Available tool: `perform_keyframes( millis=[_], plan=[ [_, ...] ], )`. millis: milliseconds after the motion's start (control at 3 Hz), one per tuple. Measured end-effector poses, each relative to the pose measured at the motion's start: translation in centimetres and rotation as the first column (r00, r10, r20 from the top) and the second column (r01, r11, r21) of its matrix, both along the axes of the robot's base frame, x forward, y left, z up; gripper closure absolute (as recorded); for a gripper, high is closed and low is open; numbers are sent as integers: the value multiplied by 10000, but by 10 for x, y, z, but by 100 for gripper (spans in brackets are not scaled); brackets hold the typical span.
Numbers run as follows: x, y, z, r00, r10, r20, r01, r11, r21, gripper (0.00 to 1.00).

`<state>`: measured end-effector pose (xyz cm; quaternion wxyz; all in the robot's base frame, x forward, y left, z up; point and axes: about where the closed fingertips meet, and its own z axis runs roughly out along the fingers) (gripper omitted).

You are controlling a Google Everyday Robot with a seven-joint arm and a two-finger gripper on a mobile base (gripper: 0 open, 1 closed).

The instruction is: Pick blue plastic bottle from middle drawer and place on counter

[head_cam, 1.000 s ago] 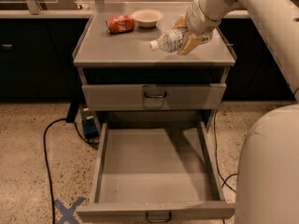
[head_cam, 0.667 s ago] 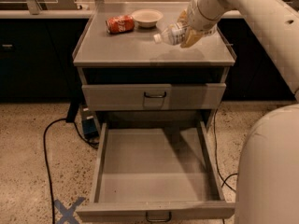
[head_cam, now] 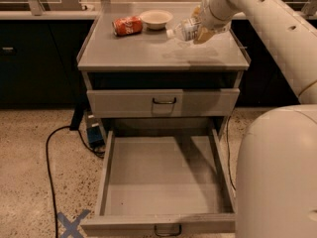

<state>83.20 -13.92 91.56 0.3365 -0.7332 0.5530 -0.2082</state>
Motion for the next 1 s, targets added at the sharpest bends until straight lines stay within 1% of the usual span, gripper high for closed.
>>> perform_keyframes(
  millis=[333, 667, 1000],
  plan=[
    [19, -7, -12, 9994, -353, 2, 353, 9994, 58, 100],
    [46, -7, -44, 9964, -721, -453, 728, 9972, 147, 100],
    [65, -4, -77, 9914, -885, -969, 928, 9949, 401, 100]
  ],
)
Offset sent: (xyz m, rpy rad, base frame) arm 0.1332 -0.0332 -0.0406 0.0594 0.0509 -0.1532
